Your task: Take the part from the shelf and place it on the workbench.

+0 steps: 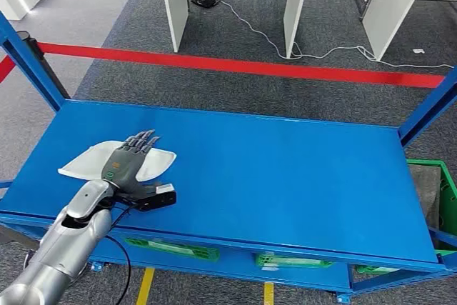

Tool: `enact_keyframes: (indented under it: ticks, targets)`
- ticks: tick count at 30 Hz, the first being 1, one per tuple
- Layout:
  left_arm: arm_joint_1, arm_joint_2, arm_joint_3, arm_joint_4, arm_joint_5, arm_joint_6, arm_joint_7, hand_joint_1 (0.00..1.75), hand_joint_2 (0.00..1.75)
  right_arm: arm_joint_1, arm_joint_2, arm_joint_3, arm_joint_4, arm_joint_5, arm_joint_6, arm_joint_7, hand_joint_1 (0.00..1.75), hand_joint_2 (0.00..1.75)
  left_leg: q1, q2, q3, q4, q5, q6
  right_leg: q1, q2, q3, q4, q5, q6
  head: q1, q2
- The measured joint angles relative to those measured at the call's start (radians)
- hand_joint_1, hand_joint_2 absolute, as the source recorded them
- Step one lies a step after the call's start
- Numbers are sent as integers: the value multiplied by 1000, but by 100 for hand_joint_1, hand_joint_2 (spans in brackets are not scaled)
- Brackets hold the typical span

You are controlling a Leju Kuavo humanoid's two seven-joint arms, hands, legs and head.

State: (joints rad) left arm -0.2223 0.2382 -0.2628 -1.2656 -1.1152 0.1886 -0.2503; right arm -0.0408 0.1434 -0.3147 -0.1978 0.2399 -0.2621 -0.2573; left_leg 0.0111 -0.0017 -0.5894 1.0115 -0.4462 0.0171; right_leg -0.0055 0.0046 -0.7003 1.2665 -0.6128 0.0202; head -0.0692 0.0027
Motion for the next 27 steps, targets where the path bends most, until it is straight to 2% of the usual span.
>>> enact_keyframes:
  ticks: [1, 3, 4, 5, 7, 8, 11, 13, 15, 16, 17, 18, 19, 21, 22, 23, 24, 27]
  targets:
    - [-4, 1, -1, 4, 0, 0, 0, 0, 175, 1, 0, 0, 0, 0, 0, 0, 0, 0, 0, 0, 0, 0, 0, 0, 0, 0, -11, 22, -5, 1, 0, 0]
    - [-14, 5, -4, 13, -3, -1, 2, 0, 175, 2, 0, 0, 0, 0, 0, 1, 0, 0, 0, 0, 1, 1, 0, 0, -1, -1, -20, 37, 7, 3, 1, 0]
    - [-19, 8, -6, 18, -5, 0, 5, 0, 175, 3, 0, 0, 0, -1, -1, 1, 0, 0, 0, 0, 2, 1, -1, -1, -2, -1, -4, 2, 34, 3, 1, 0]
    - [-24, 11, -8, 22, -7, 1, 10, 0, 175, 3, 0, -1, 0, -1, -3, 0, 0, 0, 0, -1, 4, 1, -2, -3, -3, -2, 29, -64, 71, 1, 1, 0]
    - [-33, 19, -11, 28, -11, 2, 21, 0, 175, 0, 0, -2, 0, -1, -7, -1, 0, 0, -3, -1, 4, 3, -4, -11, -4, -1, 96, -196, 118, -5, 0, 0]
    - [-36, 25, -11, 31, -13, 3, 26, 0, 175, -1, 1, -2, 0, -2, -8, -2, 0, 0, -5, -1, 4, 4, -4, -16, -3, -1, 114, -231, 125, -9, 0, 0]
    - [-40, 39, -13, 38, -16, 3, 32, 0, 175, 1, 3, -2, 0, -2, -12, -2, 0, 0, -4, -2, 4, 2, -2, -32, -1, 1, 122, -245, 130, -24, -1, 0]
    - [-40, 48, -15, 41, -17, 3, 34, 87, 175, 1, 4, -3, 0, -2, -14, -2, 0, 0, -2, -1, -8, 33, -27, -42, -4, 0, 123, -249, 134, -36, -3, 0]
    - [-40, 53, -17, 46, -17, 3, 34, 175, 175, 1, 5, -3, 0, -2, -14, -2, 0, 0, -1, -1, -53, 144, -90, -51, -4, -1, 123, -250, 135, -43, -5, 0]
    - [-38, 55, -18, 49, -17, 3, 34, 175, 175, 1, 5, -3, 0, -2, -14, -2, 0, 0, -1, -1, -82, 213, -121, -53, -3, -1, 123, -250, 135, -45, -5, 0]
    - [-35, 55, -19, 52, -16, 3, 35, 175, 175, 2, 6, -3, 0, -2, -15, -3, 0, 0, -1, -1, -104, 266, -139, -54, -2, -2, 123, -250, 135, -46, -4, 0]
    - [-32, 57, -19, 55, -16, 3, 36, 175, 175, 3, 6, -3, 0, -2, -15, -3, 0, 0, -1, -1, -112, 287, -138, -53, -1, -1, 123, -250, 135, -46, -5, 0]
    - [-28, 59, -19, 57, -14, 4, 37, 175, 175, 4, 6, -4, 0, -1, -15, -4, 0, 0, -1, -1, -102, 267, -118, -51, 0, -1, 124, -250, 135, -46, -5, 0]
    - [-24, 67, -17, 58, -9, 7, 38, 175, 175, 5, 7, -4, 0, 0, -17, -8, 0, 0, -1, -1, -41, 140, -50, -43, 1, 0, 125, -250, 135, -46, -5, 0]
    - [-23, 70, -16, 58, -6, 10, 38, 175, 175, 4, 8, -5, 0, 0, -18, -10, 0, 0, -3, -1, -11, 77, -27, -39, 4, 0, 125, -249, 134, -44, -4, 0]
    - [-23, 73, -15, 58, -5, 11, 38, 175, 175, 4, 9, -5, 0, 0, -18, -12, 0, 0, -4, -1, 9, 32, -15, -36, 6, 0, 124, -248, 133, -42, -4, 0]
    - [-22, 75, -14, 58, -4, 12, 38, 175, 175, 4, 9, -5, 0, 0, -19, -13, 0, 0, -6, -1, 19, 12, -14, -34, 8, 0, 123, -247, 133, -41, -3, 0]
    - [-22, 75, -14, 58, -4, 13, 38, 175, 175, 4, 10, -5, 0, 0, -19, -14, 0, 0, -7, -1, 20, 9, -16, -33, 11, 0, 122, -246, 132, -40, -3, 0]
